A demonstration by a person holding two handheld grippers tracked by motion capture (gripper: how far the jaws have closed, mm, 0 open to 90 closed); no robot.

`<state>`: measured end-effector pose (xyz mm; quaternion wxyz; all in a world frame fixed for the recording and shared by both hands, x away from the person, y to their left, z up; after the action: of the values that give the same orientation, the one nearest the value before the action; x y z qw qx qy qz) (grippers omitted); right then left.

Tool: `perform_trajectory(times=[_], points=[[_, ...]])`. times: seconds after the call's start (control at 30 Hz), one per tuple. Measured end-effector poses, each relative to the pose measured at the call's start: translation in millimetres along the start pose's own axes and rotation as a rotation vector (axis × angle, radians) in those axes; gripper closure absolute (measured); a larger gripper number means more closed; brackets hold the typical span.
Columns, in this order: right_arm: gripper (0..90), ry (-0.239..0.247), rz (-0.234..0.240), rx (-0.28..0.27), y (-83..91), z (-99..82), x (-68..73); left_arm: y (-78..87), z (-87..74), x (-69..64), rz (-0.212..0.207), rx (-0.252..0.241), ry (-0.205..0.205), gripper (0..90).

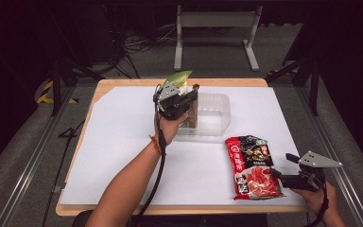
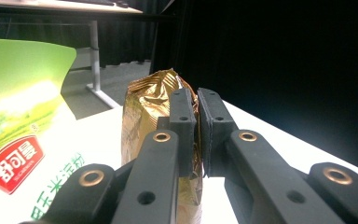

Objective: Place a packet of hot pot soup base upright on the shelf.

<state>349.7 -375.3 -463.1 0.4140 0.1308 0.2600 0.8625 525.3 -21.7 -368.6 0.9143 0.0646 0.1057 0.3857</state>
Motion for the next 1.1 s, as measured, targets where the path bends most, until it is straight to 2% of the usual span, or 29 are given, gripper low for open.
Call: perform_trajectory(times=[0.1,0.33,0.47,0.5,0.57,0.67,0.83,0.9,0.93,0.97,1.1], points=[[15.9,0.017,0.001,0.001,0.5,0.6,2.0,1.7,0.7,0.5,0.008,0.010,-0.028,85.1],[16.0,0.010,0.000,0.001,1.6,-0.1,0.8,3.5,1.6,1.3,0.017,0.014,-0.048,84.2],[17.2,0.019,0.008,0.003,1.3,-0.5,2.5,13.0,5.4,-1.0,0.020,0.031,-0.107,76.9],[17.2,0.019,0.008,0.003,1.3,-0.5,2.5,13.0,5.4,-1.0,0.020,0.031,-0.107,73.5],[21.0,0.027,0.013,0.009,1.0,-1.1,2.6,22.2,7.6,-1.8,0.012,0.027,-0.137,71.8],[25.9,0.028,0.029,0.006,1.0,-0.7,2.7,39.0,8.0,-2.8,0.010,0.030,-0.194,63.3],[33.3,0.024,0.060,-0.009,3.1,-1.2,7.0,69.4,0.5,-4.1,-0.021,0.062,-0.278,51.2],[36.1,0.036,0.065,-0.001,3.0,-1.1,9.7,80.8,-4.2,-3.2,-0.029,0.075,-0.292,46.6],[36.1,0.036,0.065,-0.001,3.0,-1.1,9.7,80.8,-4.2,-3.2,-0.029,0.075,-0.292,44.2],[38.2,0.040,0.072,0.001,2.8,-1.1,11.1,87.8,-6.7,-1.8,-0.023,0.077,-0.308,44.2],[43.1,0.044,0.092,0.004,3.6,-0.7,14.3,108.6,-15.2,1.9,-0.037,0.091,-0.319,37.0]])
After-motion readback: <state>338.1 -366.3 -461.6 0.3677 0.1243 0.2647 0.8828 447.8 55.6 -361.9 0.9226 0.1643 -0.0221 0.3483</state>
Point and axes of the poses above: each handheld gripper's, and its own axes: y roughly backward along the jaws, z roughly out of its top, x roughly to its left, the point moved 6 cm from there along -y, roughly forward along the jaws, and after that the axes turned 6 degrees about z, right-handed, at the moved point
